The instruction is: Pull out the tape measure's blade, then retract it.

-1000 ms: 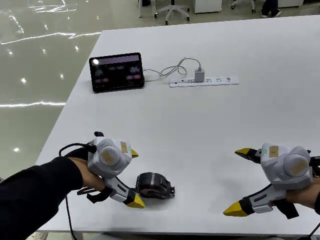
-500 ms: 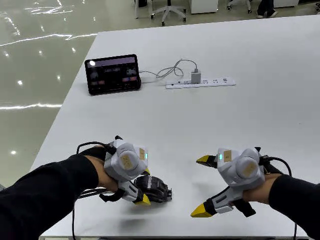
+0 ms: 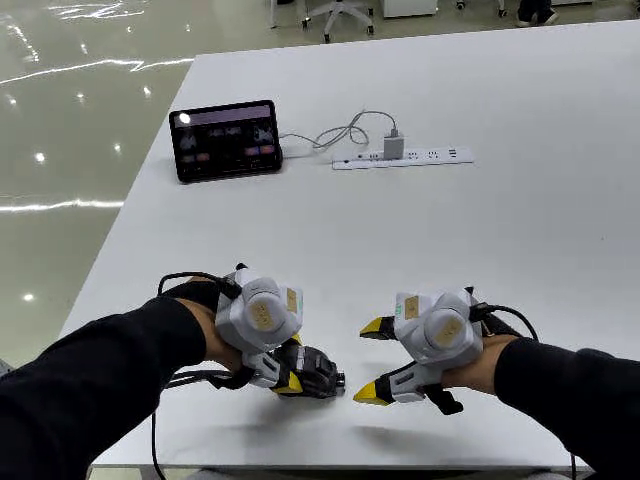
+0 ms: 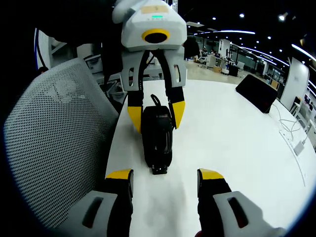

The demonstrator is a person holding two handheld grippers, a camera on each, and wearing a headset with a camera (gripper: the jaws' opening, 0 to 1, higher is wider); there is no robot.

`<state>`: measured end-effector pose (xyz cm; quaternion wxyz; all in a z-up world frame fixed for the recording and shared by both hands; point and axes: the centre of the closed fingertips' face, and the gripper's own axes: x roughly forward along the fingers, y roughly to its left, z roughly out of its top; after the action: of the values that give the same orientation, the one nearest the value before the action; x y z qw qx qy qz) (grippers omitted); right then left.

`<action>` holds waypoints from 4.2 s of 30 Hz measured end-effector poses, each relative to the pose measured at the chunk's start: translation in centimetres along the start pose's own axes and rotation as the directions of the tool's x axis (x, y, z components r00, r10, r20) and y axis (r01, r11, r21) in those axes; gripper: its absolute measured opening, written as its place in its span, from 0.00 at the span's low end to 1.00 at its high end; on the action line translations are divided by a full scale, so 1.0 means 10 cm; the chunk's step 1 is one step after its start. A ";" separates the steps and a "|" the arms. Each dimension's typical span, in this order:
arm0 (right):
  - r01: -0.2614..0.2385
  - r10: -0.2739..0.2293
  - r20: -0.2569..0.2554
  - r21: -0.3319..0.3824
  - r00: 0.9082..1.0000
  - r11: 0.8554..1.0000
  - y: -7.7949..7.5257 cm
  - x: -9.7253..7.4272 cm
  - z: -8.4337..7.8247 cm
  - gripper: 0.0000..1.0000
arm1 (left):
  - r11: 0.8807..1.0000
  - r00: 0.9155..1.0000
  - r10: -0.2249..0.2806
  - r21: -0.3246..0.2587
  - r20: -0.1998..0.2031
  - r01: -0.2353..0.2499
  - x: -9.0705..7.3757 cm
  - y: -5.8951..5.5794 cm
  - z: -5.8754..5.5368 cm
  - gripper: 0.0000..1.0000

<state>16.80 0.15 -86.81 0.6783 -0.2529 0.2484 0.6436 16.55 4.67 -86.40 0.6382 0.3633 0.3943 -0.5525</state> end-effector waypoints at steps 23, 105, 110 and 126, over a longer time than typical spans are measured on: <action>-0.033 0.027 -0.075 -0.082 0.997 0.996 0.09 0.34 -0.12 0.11 | 1.000 1.000 0.014 -0.011 -0.020 -0.014 0.00 0.02 -0.02 0.30; -0.017 0.014 -0.106 -0.029 0.994 0.999 0.02 0.08 -0.36 0.10 | 0.997 0.999 0.019 -0.072 0.027 -0.017 0.00 0.03 -0.02 0.29; -0.013 0.011 -0.104 -0.021 0.995 1.000 0.01 0.05 -0.38 0.10 | 0.997 0.999 0.018 -0.077 0.031 -0.015 0.00 0.02 -0.02 0.29; -0.015 0.014 -0.114 -0.010 0.993 1.000 0.00 0.01 -0.43 0.10 | 0.997 0.999 0.014 -0.076 0.030 -0.011 0.00 0.02 -0.02 0.29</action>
<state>16.72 -2.60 -90.08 0.6570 -0.2912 0.2852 0.6342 16.75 4.83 -86.48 0.6610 0.3327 0.4031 -0.5385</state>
